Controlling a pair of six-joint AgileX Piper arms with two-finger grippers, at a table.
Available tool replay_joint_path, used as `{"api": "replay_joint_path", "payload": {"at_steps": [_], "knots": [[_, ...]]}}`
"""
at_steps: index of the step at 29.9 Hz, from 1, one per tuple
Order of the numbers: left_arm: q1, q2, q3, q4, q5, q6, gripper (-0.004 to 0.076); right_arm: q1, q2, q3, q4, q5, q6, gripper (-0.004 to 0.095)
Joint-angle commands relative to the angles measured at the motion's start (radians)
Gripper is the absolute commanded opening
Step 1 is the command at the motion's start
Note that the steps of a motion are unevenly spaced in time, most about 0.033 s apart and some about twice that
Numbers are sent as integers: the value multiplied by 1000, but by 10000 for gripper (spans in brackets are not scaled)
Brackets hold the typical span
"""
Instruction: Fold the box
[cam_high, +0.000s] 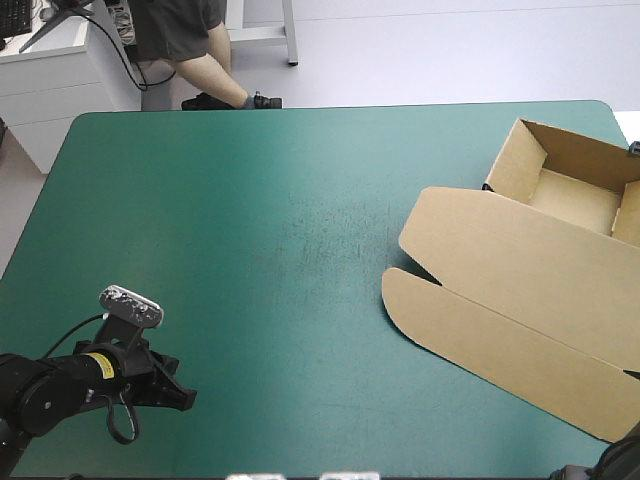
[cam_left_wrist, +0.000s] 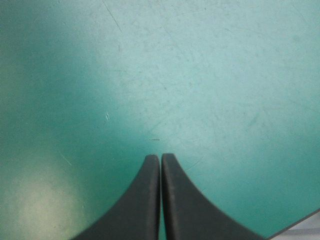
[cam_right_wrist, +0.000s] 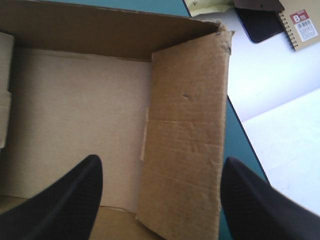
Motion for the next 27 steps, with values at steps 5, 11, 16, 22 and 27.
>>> {"api": "replay_joint_path", "payload": {"at_steps": [5,11,16,22,27], "knots": [[-2,-2,-25,-14,-40,-5,-8,2,-131,-35,144,7,-58,103],[-2,-2,-25,-14,-40,-8,-8,77,-173,-35,195,47,-118,2],[-2,-2,-25,-14,-44,-8,-8,197,-222,-15,181,63,-137,2],[-2,-2,-25,-14,-59,-8,-8,331,-300,62,137,77,-138,1],[-2,-2,-25,-21,-58,-9,-8,378,-415,229,136,29,-138,1]]}}
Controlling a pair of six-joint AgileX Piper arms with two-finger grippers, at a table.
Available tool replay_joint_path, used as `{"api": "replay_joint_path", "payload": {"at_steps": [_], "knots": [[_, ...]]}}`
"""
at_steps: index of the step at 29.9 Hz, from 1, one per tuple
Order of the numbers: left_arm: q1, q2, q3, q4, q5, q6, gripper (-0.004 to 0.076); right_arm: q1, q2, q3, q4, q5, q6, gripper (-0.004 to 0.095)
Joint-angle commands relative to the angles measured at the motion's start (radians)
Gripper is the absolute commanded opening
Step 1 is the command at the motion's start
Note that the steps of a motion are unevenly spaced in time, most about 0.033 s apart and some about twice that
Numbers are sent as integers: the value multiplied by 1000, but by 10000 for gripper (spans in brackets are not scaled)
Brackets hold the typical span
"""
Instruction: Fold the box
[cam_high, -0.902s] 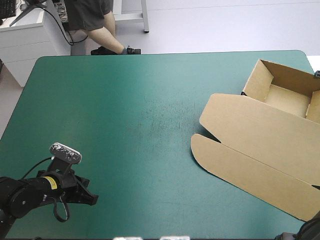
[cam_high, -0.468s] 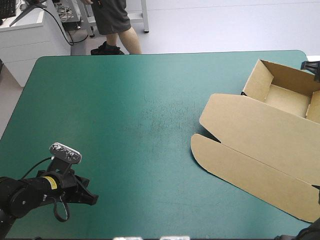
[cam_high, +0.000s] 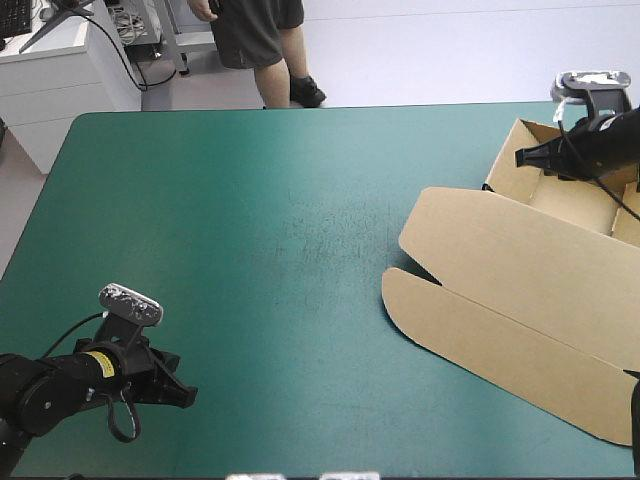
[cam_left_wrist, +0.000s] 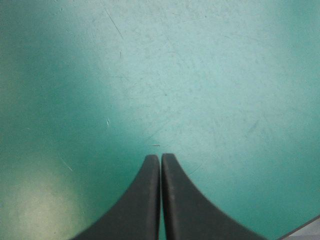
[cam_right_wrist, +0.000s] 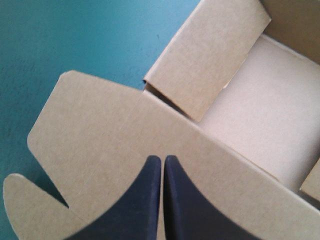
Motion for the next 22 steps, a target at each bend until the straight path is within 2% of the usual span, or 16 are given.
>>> {"api": "replay_joint_path", "payload": {"at_steps": [1,10,16,22], "knots": [[-2,-2,-25,-20,-37,-6,-8,14,-131,108,1,-80,-16,1],[-2,-51,-25,-20,-94,-27,-8,14,-422,465,84,-200,-85,1],[-2,-95,-24,-20,-105,-27,-8,14,-580,635,198,-208,-155,1],[-2,-101,14,-20,-110,-27,-8,14,-710,782,203,-205,-166,0]]}}
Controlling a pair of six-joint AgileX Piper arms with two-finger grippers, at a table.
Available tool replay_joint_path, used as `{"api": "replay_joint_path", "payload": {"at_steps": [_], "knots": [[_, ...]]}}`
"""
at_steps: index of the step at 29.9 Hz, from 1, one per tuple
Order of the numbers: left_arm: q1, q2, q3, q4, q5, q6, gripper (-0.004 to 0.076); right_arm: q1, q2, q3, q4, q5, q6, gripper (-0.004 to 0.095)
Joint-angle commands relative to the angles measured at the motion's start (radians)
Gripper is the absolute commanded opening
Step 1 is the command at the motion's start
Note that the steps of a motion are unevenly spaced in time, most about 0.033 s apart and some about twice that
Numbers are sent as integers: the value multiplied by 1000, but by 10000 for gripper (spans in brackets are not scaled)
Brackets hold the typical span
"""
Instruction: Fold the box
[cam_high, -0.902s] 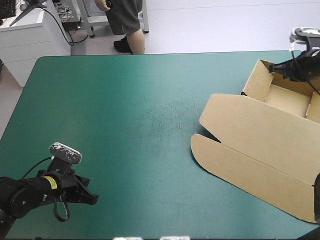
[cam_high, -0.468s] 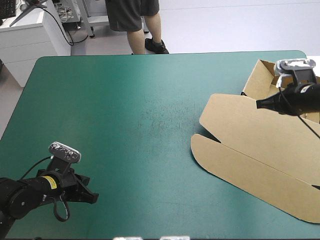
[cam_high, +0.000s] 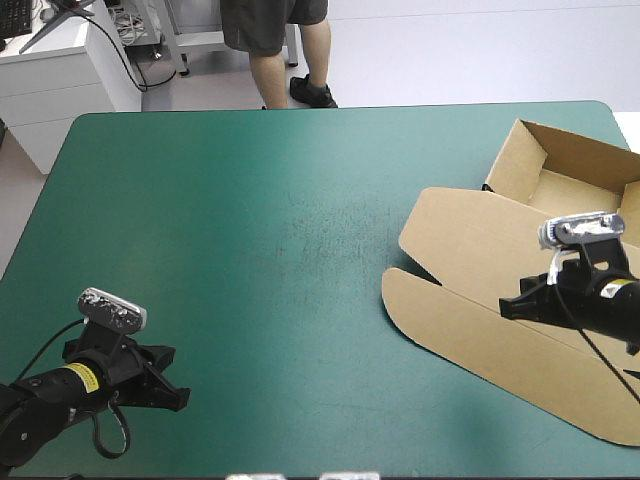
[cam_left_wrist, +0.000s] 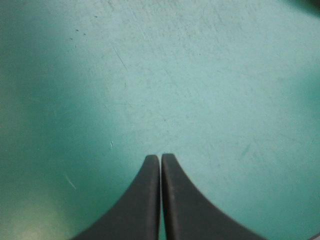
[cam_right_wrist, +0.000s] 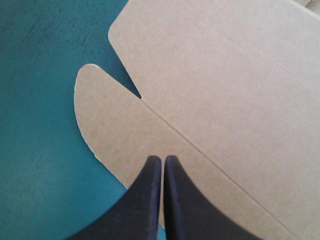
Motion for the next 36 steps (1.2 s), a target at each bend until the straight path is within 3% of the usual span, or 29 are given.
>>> {"api": "replay_joint_path", "payload": {"at_steps": [1,22,36], "knots": [[-2,2,13,-18,-54,-8,-8,-1,-75,47,33,-47,-16,0],[-2,2,132,-63,-50,-4,-8,-1,-520,436,18,-57,-46,0],[-2,2,185,-60,-47,-2,-8,-1,-552,464,22,-55,-46,0]]}}
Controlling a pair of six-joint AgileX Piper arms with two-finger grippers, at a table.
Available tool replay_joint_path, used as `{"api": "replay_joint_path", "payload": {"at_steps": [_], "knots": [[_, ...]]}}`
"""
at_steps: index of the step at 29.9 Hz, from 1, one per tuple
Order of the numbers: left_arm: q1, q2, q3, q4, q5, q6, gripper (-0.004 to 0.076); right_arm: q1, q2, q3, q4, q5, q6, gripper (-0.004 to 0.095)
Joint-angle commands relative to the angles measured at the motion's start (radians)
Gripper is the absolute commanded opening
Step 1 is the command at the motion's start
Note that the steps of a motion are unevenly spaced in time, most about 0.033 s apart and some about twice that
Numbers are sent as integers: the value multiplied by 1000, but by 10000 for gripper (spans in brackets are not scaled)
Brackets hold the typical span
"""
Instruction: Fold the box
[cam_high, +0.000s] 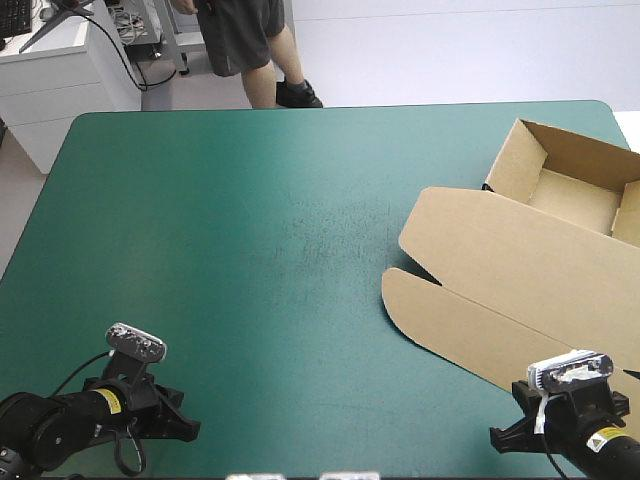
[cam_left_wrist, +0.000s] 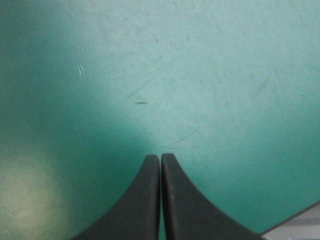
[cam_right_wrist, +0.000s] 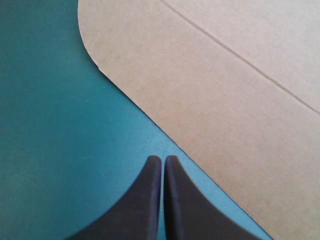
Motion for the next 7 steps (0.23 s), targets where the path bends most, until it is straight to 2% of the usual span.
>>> {"api": "replay_joint_path", "payload": {"at_steps": [1,7], "knots": [[-2,2,-22,-13,-38,-2,-8,-1,8,-23,26,-40,-8,0],[-2,2,-22,-20,-39,-2,-8,-1,8,-23,30,-20,20,0]]}}
